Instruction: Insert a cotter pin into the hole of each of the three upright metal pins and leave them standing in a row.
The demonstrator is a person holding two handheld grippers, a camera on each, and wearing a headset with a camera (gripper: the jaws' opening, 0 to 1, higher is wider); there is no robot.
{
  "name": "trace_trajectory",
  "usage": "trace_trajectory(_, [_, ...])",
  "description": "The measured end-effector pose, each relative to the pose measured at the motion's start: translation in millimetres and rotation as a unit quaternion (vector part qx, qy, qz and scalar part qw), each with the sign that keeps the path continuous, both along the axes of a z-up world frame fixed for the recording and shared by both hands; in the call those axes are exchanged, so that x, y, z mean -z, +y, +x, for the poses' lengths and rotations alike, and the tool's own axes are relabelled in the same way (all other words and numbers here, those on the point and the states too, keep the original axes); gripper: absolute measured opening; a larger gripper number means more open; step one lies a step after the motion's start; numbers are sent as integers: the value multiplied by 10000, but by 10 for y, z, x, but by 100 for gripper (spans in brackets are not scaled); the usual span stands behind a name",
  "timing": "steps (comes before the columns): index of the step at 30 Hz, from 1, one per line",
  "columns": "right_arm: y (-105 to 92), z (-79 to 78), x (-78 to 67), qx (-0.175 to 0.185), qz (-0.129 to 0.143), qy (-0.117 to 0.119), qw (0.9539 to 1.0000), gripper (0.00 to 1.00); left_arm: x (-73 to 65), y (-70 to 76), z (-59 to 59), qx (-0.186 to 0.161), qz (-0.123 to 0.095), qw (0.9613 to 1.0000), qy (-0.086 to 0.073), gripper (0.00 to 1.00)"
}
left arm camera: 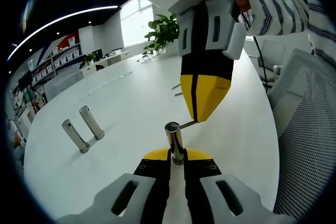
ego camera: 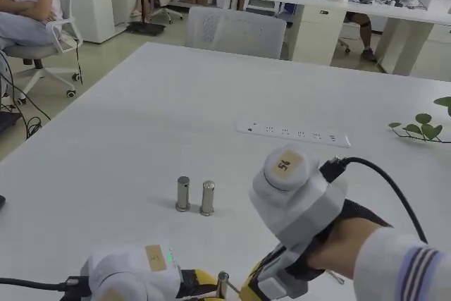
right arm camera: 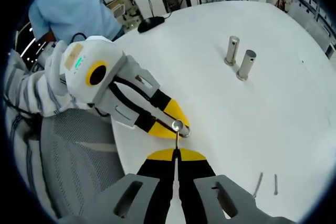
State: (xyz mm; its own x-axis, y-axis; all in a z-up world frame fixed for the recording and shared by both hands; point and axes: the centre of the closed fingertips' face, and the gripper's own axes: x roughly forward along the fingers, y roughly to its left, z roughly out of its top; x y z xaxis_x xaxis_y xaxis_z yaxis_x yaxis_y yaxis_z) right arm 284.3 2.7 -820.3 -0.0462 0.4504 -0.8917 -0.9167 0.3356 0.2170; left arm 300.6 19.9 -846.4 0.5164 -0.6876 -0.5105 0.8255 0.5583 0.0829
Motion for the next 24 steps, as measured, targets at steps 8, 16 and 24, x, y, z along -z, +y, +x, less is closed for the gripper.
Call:
trace_trajectory(8, [20, 9, 6, -51, -14, -182, 9998, 1, -6, -4, -1, -22, -26, 10000, -7, 7])
trace_trajectory(16, [46, 27, 2, -70, 17, -268, 9996, 1, -2, 5, -8, -60, -40, 10000, 24, 7])
trace_trajectory(24, [103, 48, -16, -73, 76, -342, 9994, 2, 0, 9, -7, -78, -8, 10000, 4, 7])
